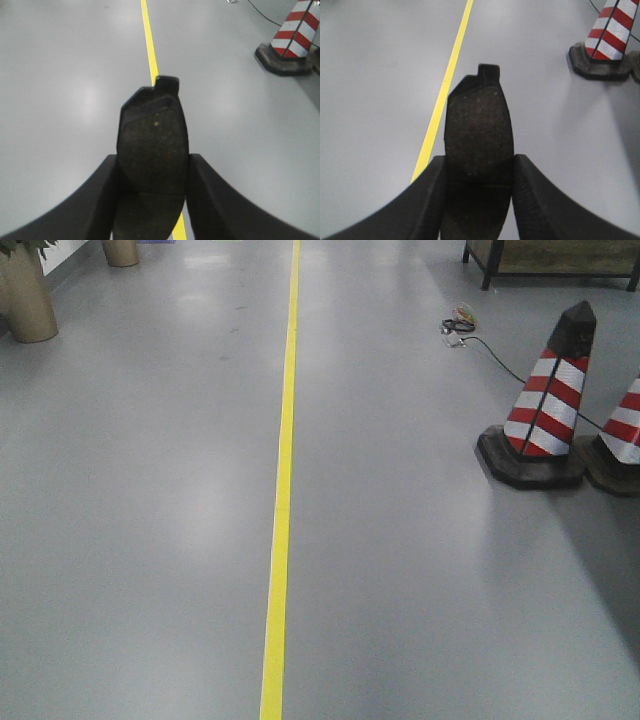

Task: Move and align brake pads A on conveyor
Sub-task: 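Drive the base along the yellow floor line past the cones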

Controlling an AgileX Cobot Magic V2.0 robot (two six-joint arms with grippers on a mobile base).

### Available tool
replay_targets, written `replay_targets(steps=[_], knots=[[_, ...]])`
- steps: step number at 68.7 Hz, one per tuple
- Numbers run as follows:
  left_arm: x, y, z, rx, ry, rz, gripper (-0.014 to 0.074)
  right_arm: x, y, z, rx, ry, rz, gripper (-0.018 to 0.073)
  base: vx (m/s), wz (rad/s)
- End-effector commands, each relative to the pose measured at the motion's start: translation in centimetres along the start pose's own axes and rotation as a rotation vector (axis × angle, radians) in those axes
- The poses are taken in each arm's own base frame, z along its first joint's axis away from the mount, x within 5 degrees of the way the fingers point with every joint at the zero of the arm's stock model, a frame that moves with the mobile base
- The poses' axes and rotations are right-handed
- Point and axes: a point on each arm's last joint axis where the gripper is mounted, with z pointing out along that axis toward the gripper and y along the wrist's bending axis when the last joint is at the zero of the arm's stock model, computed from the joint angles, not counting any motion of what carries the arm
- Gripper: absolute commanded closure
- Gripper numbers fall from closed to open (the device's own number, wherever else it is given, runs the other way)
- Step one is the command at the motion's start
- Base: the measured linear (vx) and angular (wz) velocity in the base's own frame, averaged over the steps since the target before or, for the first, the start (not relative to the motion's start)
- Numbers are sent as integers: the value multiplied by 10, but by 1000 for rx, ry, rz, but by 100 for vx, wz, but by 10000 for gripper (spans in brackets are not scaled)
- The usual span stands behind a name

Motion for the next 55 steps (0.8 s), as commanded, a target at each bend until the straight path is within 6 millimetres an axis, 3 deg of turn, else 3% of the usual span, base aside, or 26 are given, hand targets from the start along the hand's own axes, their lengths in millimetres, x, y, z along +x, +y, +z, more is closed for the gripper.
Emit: replay_targets(steps=[1,55], knots=[[-15,-3,-4,28,-98,6,603,-16,-1,-5,19,-108,3,571,82,1],[-15,-3,-4,28,-98,6,603,-15,-1,-5,16,-94,3,571,75,-1]])
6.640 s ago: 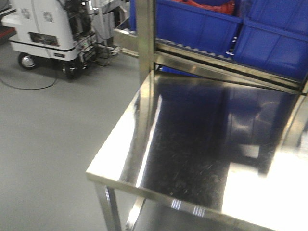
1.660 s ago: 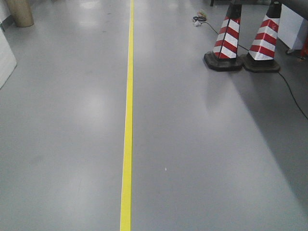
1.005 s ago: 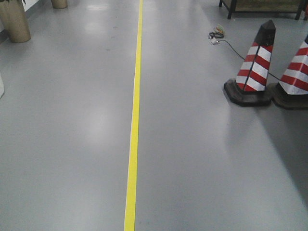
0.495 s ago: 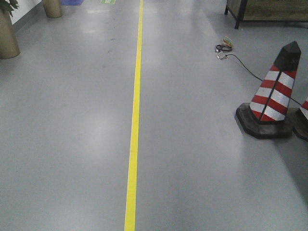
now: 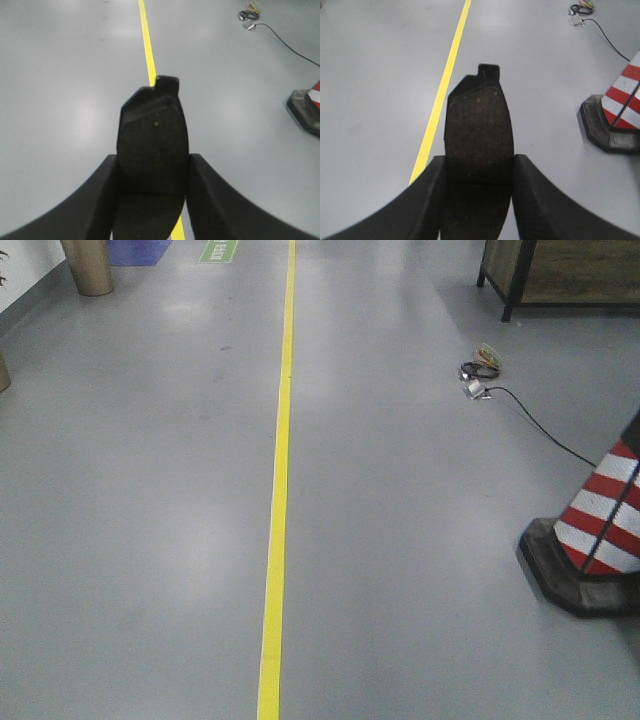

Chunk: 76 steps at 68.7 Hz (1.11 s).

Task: Move and align brake pads A on conveyor
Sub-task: 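Drive the base along the yellow floor line past the cones, then turn the base toward the dark conveyor belt and approach it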

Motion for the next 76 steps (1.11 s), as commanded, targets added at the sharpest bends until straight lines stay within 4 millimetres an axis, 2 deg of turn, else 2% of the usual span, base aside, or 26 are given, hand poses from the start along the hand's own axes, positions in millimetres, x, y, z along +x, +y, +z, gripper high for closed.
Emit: replay_targets(steps=[1,35,76], knots=[[-15,-3,-4,28,-97,6,603,-15,-1,-5,17,-98,3,571,68,1],[-15,-3,-4,28,-97,6,603,-15,-1,-5,16,-96,3,571,52,-19],[-15,-3,-4,28,-97,6,603,-15,-1,-5,16,-95,3,571,27,-75]])
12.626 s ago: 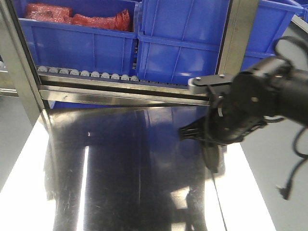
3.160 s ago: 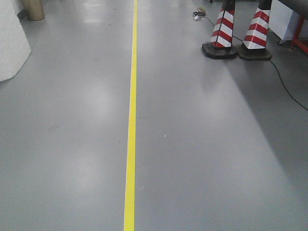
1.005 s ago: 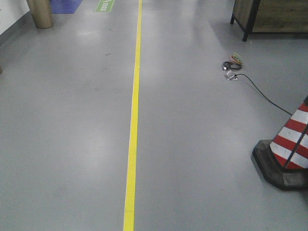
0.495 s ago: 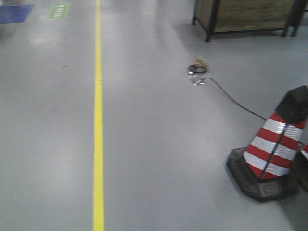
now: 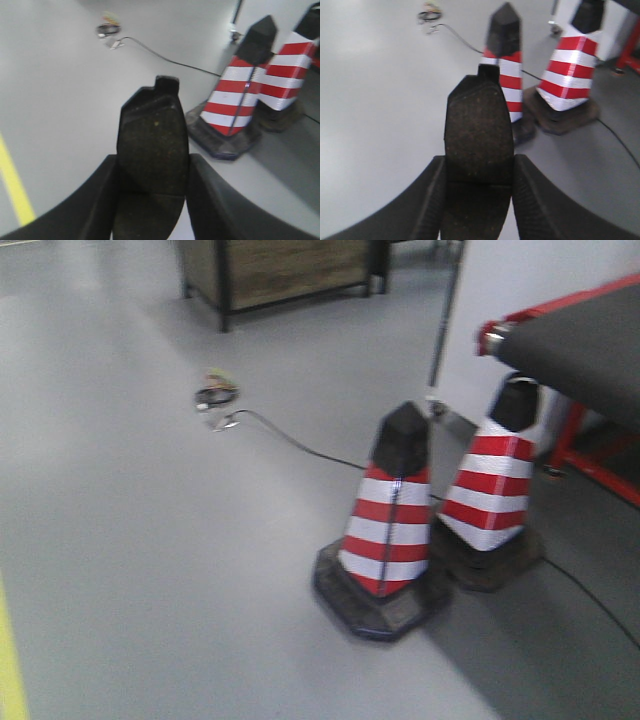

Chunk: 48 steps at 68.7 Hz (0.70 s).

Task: Move and align brake pads A on conveyor
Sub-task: 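Turn the base toward the dark conveyor belt and approach it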

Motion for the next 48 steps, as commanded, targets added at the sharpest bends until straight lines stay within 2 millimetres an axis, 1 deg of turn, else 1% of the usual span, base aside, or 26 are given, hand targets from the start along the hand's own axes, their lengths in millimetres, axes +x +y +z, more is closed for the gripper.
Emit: replay_targets(steps=[1,19,48], knots=[[-15,-3,-4,29,-98,6,603,-16,-1,-5,18,-102,3,571,24,-85],[-15,-3,-4,29,-98,6,603,-16,-1,-5,18,-102,3,571,25,-77],[-15,-3,-4,29,-98,6,603,-16,-1,-5,18,-102,3,571,25,-68]])
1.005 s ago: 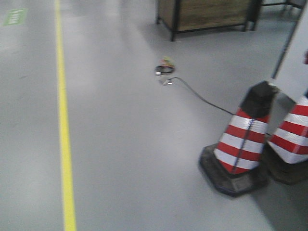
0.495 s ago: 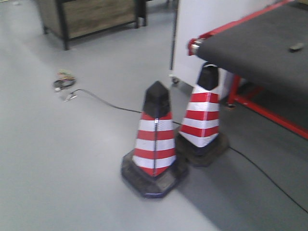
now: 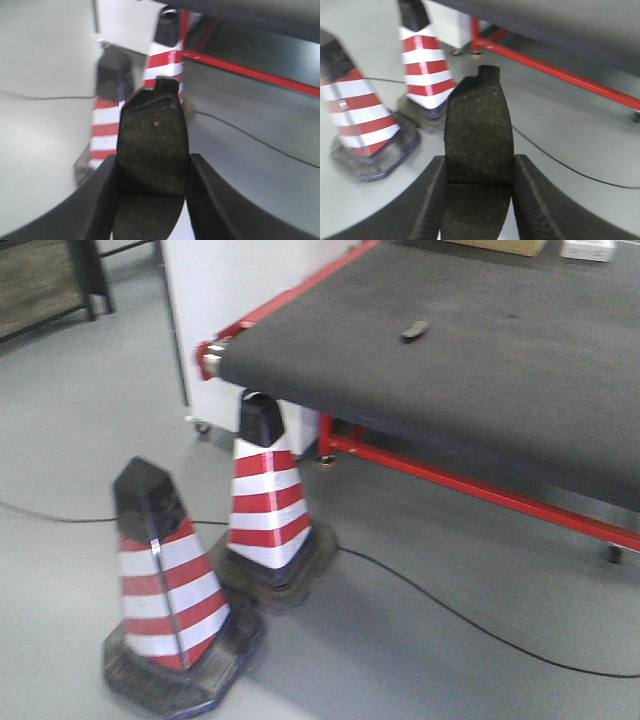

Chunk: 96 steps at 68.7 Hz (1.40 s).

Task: Move and align brake pads A on conveyor
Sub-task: 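Turn the base toward the dark conveyor belt and approach it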

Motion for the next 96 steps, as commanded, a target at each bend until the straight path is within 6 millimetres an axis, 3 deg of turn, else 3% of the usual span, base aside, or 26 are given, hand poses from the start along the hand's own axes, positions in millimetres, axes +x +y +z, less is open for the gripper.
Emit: replay_targets(steps=[1,46,96], knots=[[-15,-3,-4,29,-98,6,603,-16,-1,-5,19,-107,3,571,24,-63],[-15,-3,-4,29,-98,6,603,-16,-1,-5,18,-104,3,571,26,-54],[-15,-3,-4,29,-98,6,603,-16,-1,-5,18,-104,3,571,41,-14]])
